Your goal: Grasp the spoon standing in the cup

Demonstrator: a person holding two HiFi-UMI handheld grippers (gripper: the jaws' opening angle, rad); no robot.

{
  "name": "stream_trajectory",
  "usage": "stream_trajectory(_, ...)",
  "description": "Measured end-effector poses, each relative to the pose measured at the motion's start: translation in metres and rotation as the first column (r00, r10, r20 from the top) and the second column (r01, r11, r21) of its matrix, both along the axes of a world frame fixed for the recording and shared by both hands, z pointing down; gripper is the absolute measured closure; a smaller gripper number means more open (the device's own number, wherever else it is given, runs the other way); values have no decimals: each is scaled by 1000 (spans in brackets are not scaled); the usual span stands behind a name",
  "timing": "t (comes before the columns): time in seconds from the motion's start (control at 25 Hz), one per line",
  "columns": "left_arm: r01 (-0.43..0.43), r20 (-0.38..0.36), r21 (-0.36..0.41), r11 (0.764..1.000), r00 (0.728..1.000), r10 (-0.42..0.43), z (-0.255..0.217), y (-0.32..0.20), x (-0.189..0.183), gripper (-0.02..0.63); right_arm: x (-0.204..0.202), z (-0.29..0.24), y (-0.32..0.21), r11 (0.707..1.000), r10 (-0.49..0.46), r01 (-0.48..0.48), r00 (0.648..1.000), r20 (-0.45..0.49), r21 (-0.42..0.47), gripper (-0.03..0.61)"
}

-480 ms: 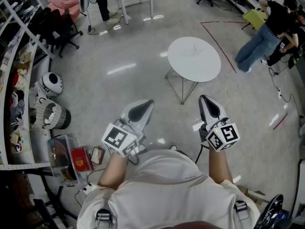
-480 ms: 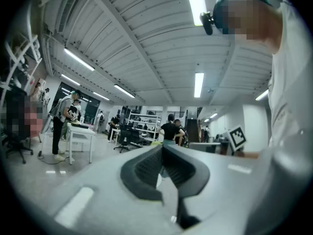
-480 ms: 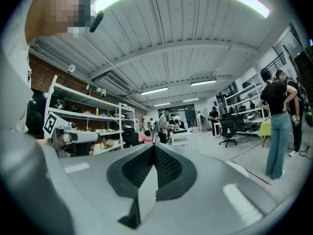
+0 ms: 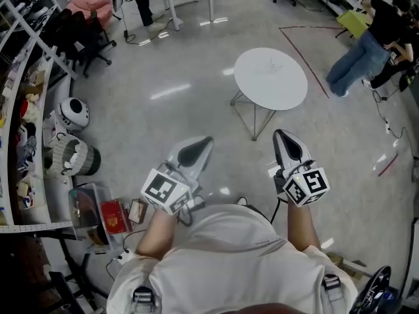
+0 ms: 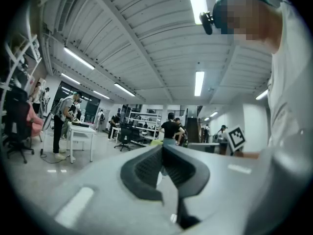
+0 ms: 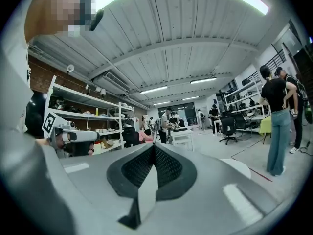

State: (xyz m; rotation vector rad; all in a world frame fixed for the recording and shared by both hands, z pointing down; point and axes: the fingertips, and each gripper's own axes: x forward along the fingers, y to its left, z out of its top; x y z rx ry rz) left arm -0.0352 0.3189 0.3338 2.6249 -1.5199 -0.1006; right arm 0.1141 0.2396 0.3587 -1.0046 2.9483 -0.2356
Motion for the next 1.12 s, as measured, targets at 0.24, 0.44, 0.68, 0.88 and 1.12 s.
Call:
stream_trajectory(0.24, -6, -9, 5, 1000, 1000, 6, -1, -3, -17, 612, -12, -8, -6, 998, 50, -50, 999, -8, 35, 574)
stream_trajectory(0.44, -12, -23, 10, 1000, 1000, 12, -1, -2, -43, 612, -35, -10, -5, 998, 64, -64, 998, -11, 30, 574)
stream_trajectory(0.68, -45, -51, 13, 999, 998, 45, 6, 6, -83, 612, -70, -7, 6, 995, 99, -98, 995, -32, 32, 574)
stream_trajectory(0.88, -95, -78, -19, 995, 993, 94, 23, -1, -101, 614, -88, 7, 11, 993, 119, -118, 990, -73, 27, 574)
stream_trajectory(1.12, -135, -91, -55, 989, 987, 130, 35, -40, -94, 612, -79, 21, -24, 988, 148, -150, 985, -91, -22, 574)
